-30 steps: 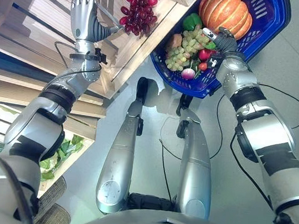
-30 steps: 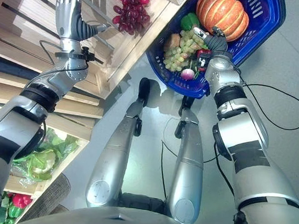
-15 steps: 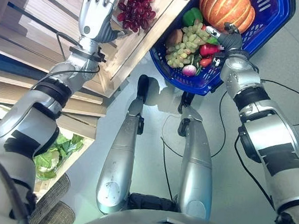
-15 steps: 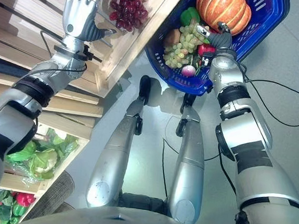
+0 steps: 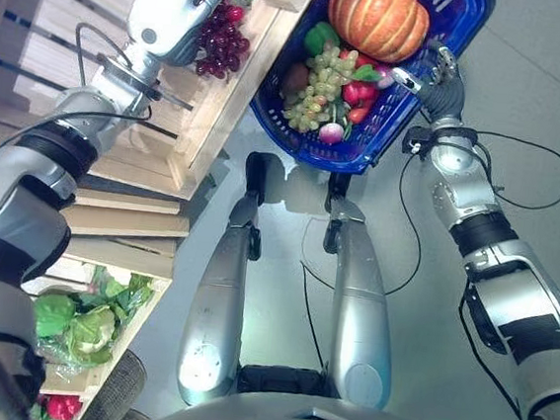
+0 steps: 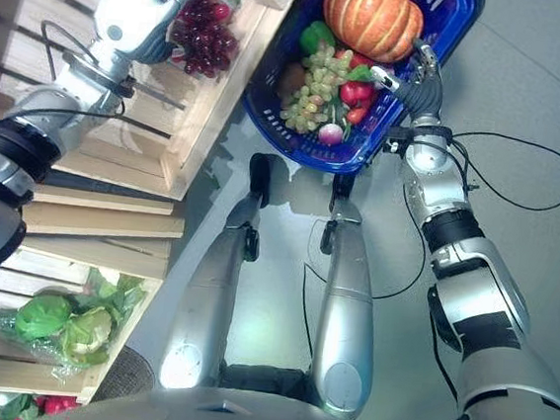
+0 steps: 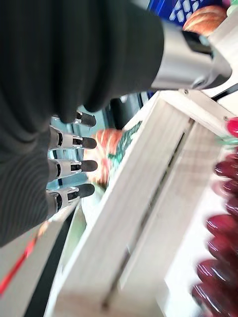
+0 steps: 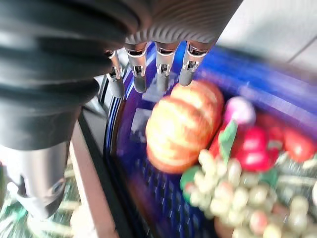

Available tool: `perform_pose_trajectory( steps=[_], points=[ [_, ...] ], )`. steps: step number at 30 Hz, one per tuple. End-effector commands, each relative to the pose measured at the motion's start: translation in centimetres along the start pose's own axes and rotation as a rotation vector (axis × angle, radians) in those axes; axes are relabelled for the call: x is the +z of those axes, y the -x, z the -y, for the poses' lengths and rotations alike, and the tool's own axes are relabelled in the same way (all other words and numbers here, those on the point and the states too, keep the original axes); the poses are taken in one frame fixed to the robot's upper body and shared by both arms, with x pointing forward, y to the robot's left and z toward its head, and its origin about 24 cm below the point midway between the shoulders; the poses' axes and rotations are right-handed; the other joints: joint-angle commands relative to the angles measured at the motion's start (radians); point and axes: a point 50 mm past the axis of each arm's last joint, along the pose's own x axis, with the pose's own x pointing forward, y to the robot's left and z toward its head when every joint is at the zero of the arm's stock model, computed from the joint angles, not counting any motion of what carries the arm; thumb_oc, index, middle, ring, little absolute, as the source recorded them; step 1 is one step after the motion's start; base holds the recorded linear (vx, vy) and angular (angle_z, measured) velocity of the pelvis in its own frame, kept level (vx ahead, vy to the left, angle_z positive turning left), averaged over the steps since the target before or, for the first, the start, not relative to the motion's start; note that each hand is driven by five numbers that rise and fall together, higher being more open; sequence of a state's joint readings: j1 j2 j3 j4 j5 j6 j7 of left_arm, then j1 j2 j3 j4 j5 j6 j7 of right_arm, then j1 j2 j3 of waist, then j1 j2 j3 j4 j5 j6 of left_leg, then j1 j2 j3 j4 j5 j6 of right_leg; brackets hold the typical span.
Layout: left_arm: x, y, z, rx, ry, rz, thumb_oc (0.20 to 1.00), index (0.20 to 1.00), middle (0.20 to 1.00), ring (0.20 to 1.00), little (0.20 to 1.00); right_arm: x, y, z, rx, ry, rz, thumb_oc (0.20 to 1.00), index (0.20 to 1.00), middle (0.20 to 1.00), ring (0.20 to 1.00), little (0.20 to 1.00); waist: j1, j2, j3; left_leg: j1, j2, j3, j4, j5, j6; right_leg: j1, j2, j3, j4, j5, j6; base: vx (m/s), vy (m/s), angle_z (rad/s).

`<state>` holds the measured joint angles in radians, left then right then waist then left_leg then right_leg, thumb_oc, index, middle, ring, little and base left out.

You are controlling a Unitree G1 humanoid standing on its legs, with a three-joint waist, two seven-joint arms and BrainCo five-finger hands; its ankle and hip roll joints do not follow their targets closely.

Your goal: Pick up fruits and vegetables into the basket

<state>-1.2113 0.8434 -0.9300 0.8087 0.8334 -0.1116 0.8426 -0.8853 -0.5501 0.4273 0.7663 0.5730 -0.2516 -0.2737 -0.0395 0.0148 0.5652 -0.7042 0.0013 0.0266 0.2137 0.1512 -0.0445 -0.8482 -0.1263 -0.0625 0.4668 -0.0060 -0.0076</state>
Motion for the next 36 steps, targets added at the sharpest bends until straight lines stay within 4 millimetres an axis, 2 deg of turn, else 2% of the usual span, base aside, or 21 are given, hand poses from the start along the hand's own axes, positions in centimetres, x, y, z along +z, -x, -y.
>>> perform_pose_trajectory(
  steps=[1,8,16,22,31,36],
  points=[
    [-0.9,-0.9,-0.5,-0.016,-0.049,-0.025,1.000,1.000,1.000,1.000,1.000,2.3,0.1,2.3,-0.061,-0.029,0.139,1.000,1.000,1.000,1.000,1.000,-0.037,0.076,-0.045,-0.010,0.034,0.006,0.068,-0.065,-0.024,0.079,-0.010,0.005,-0.112,0.064,0.077,-0.01,0.038,-0.05],
    [-1.2,-0.4,0.6,-0.176,-0.086,0.023,1.000,1.000,1.000,1.000,1.000,1.5,0.6,4.2,-0.188,-0.109,0.116,1.000,1.000,1.000,1.000,1.000,-0.059,0.071,-0.045,-0.012,0.041,0.021,0.062,-0.066,-0.027,0.082,-0.002,0.018,-0.127,0.067,0.078,0.00,0.031,-0.10],
    [-1.8,0.3,1.9,-0.315,-0.074,-0.001,1.000,1.000,1.000,1.000,1.000,-1.7,0.9,8.1,-0.336,-0.191,-0.035,1.000,1.000,1.000,1.000,1.000,-0.058,0.066,-0.045,-0.034,0.049,0.021,0.074,-0.071,-0.025,0.073,0.003,0.019,-0.132,0.069,0.078,0.00,0.005,-0.02],
    [-2.2,1.1,2.6,-0.388,-0.052,-0.037,1.000,1.000,1.000,1.000,1.000,-3.5,1.6,9.8,-0.402,-0.189,-0.119,1.000,1.000,1.000,1.000,1.000,-0.049,0.059,-0.045,-0.057,0.053,0.013,0.086,-0.074,-0.020,0.058,0.007,0.017,-0.129,0.069,0.075,0.00,0.000,0.00],
    [-2.7,2.0,3.4,-0.457,-0.040,-0.101,1.000,1.000,1.000,1.000,1.000,-4.0,1.6,10.3,-0.413,-0.154,-0.164,1.000,1.000,1.000,1.000,1.000,-0.042,0.046,-0.045,-0.099,0.056,0.000,0.105,-0.077,-0.012,0.025,0.017,0.017,-0.122,0.071,0.074,0.00,0.000,0.00],
    [-3.0,1.9,3.4,-0.454,-0.054,-0.103,1.000,1.000,1.000,1.000,1.000,-4.1,1.5,10.0,-0.403,-0.160,-0.181,1.000,1.000,1.000,1.000,1.000,-0.044,0.040,-0.045,-0.123,0.059,-0.003,0.114,-0.080,-0.011,0.003,0.021,0.020,-0.116,0.071,0.074,0.00,0.000,0.00]
  ],
)
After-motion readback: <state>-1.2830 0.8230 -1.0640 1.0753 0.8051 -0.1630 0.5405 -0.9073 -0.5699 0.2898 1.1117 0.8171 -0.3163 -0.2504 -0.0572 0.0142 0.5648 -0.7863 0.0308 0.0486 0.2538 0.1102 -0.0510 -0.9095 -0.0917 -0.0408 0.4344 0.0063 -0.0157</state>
